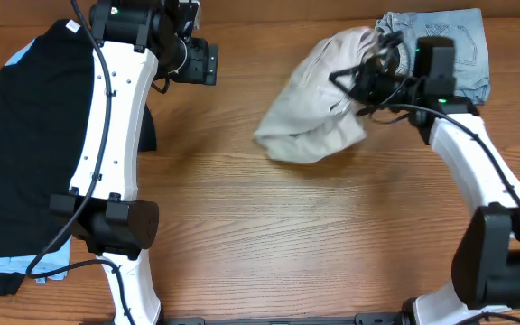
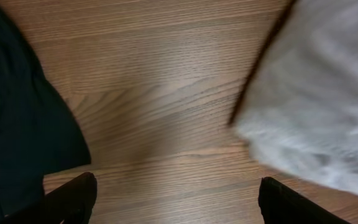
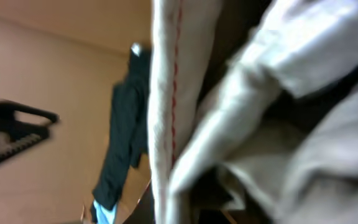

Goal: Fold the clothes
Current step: 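Lift the folded shorts with the right gripper toward the blue jeans, then place the folded shorts on top of the blue jeans with the right gripper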

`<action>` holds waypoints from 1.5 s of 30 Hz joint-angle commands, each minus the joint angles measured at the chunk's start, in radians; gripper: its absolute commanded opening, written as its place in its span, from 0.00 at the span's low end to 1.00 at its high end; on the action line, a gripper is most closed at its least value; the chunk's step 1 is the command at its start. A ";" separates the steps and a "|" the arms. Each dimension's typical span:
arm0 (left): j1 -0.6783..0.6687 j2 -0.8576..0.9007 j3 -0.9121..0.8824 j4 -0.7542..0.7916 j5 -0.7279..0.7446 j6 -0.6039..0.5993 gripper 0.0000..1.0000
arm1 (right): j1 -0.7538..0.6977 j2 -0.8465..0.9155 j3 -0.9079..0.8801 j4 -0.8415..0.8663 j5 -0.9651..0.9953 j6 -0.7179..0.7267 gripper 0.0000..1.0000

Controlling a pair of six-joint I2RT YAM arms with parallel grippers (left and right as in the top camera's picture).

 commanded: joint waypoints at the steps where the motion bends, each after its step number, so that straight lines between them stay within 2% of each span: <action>1: -0.001 0.006 -0.002 0.005 -0.019 0.022 0.85 | -0.036 -0.077 0.064 0.066 -0.027 0.078 0.04; 7: -0.001 0.006 -0.002 0.005 -0.029 0.023 0.86 | -0.123 -0.083 0.117 0.214 0.039 0.204 0.04; 12: -0.001 0.006 -0.002 0.005 -0.035 0.023 0.86 | -0.192 -0.083 0.121 0.317 0.230 0.294 0.04; 22: -0.002 0.006 -0.002 0.002 -0.056 0.023 0.85 | -0.264 -0.069 0.121 0.463 0.504 0.319 0.04; 37: -0.002 0.006 -0.002 0.028 -0.083 0.023 0.85 | -0.319 0.155 0.121 0.743 0.657 0.348 0.04; 45: -0.002 0.006 -0.002 0.080 -0.143 0.023 0.85 | -0.330 0.319 0.121 0.810 0.684 0.349 0.04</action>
